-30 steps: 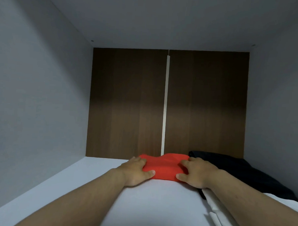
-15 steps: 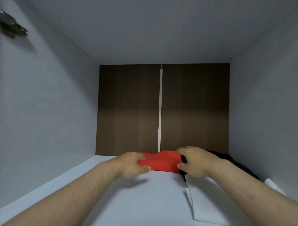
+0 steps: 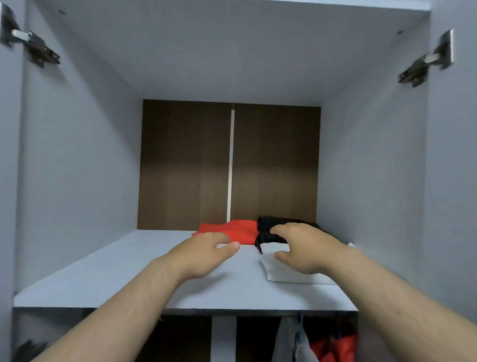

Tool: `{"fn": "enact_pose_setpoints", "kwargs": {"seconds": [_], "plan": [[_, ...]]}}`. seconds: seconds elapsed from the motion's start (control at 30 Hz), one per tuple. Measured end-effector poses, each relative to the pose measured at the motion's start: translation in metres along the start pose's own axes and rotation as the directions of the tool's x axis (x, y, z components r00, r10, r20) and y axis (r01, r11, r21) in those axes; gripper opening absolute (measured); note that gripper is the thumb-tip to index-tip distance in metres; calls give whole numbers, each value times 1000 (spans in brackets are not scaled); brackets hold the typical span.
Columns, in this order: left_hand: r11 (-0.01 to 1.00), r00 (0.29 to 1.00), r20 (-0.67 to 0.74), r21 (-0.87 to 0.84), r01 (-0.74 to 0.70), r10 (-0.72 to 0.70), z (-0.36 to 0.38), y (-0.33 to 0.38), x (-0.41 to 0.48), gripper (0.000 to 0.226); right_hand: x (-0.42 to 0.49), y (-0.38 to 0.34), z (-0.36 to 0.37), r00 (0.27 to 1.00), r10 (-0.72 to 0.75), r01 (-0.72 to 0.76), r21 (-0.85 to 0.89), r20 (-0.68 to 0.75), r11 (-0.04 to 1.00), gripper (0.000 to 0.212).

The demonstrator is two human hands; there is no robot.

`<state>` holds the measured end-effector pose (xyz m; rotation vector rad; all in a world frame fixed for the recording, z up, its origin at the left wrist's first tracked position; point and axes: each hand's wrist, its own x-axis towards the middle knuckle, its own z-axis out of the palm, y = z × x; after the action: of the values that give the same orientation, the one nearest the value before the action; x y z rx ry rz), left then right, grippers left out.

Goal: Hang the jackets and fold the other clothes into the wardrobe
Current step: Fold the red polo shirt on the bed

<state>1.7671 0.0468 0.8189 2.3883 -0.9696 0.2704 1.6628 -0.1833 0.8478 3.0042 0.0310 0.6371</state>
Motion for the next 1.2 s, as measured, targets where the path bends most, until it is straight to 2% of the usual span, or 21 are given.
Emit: {"fn": "enact_pose_setpoints", "kwargs": {"seconds": [0.13,0.2,0.27,0.33,0.4,0.5,0.6,0.7,0.8,0.93,1.07,1.2], "plan": [[996,996,9,-13,-89,89,20,13,-28,58,-51,-14,-9,995,100,-100,-46,-6,994,50],[977,975,-61,44,-210,212,33,19,-43,57,-77,-24,-6,988,148,-150,-76,-37,986,50],[937,934,-78,67,-344,348,51,26,-61,62,-107,-36,6,984,170,-176,-143,-55,974,40],[906,907,0,53,-420,420,74,32,-84,69,-142,-49,20,978,205,-210,-180,-47,961,31],[890,888,78,8,-455,453,99,36,-103,62,-182,-59,32,964,267,-266,-193,-22,944,30],[872,858,165,-42,-487,487,130,47,-130,54,-247,-68,39,920,388,-369,-211,57,905,38],[848,819,221,-116,-517,529,158,69,-158,53,-318,-75,37,848,526,-508,-191,59,840,45],[805,755,280,-208,-556,593,192,106,-194,51,-396,-90,34,747,664,-656,-143,17,741,49],[720,634,343,-295,-628,693,228,155,-237,49,-477,-106,28,608,793,-790,-116,-26,602,51],[649,500,419,-399,-648,758,269,214,-292,48,-575,-123,16,412,909,-910,-90,-63,406,48],[558,314,496,-484,-674,810,299,295,-353,51,-680,-141,-10,207,973,-976,-97,-104,197,46],[442,160,477,-566,-696,864,312,387,-426,49,-784,-172,-43,29,989,-993,-121,-147,11,46]]}}
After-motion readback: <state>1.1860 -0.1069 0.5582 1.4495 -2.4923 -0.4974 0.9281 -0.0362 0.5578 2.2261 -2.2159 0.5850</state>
